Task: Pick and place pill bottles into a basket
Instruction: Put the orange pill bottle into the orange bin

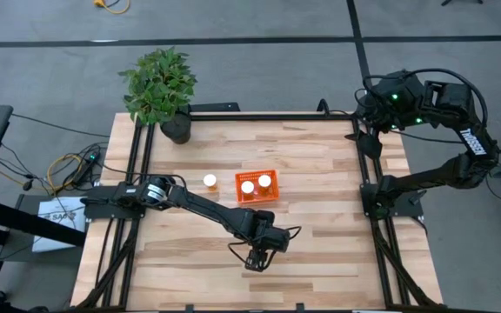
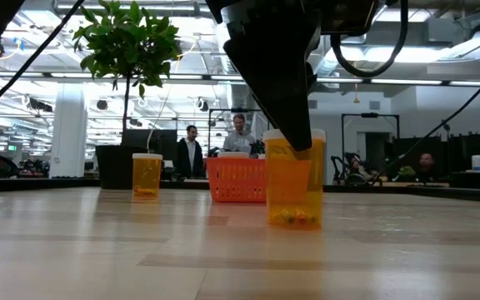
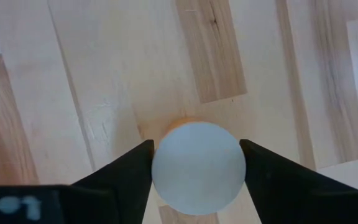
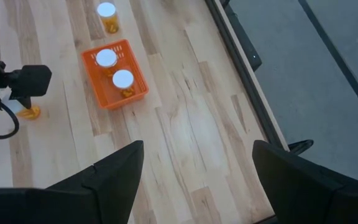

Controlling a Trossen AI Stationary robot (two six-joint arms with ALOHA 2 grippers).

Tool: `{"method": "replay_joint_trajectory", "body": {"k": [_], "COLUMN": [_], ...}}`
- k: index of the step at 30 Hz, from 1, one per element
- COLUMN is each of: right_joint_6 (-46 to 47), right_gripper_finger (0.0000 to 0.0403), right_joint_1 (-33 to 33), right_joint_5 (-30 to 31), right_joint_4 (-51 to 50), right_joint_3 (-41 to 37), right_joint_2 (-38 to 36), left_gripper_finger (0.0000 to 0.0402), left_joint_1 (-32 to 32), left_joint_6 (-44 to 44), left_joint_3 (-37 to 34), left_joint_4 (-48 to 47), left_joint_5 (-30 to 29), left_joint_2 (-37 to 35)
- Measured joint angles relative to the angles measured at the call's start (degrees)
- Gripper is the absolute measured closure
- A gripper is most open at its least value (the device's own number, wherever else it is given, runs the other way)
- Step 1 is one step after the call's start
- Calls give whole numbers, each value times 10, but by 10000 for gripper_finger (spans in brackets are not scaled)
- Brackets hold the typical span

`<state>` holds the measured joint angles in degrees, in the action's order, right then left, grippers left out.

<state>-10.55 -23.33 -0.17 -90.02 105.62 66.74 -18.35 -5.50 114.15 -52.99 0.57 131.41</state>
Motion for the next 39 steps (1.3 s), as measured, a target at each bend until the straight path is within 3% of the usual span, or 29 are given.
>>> {"method": "replay_joint_trajectory", "body": {"k": [15, 34, 39], "right_joint_6": [-6, -16, -30], "right_gripper_finger": [107, 107, 107], "right_joint_1": [0, 0, 0], "right_joint_5": [0, 0, 1], "right_joint_4": [0, 0, 0], "right_joint_3": [0, 0, 0], "right_joint_2": [0, 0, 0], "left_gripper_finger": [190, 191, 191], "left_joint_1": [4, 48, 68], "left_joint_6": [-21, -44, -52], "left_joint_3": [8, 209, 205], "left_joint_4": [-12, -189, -242], "left_joint_5": [-2, -89, -90], "left_joint_2": [0, -1, -12]}}
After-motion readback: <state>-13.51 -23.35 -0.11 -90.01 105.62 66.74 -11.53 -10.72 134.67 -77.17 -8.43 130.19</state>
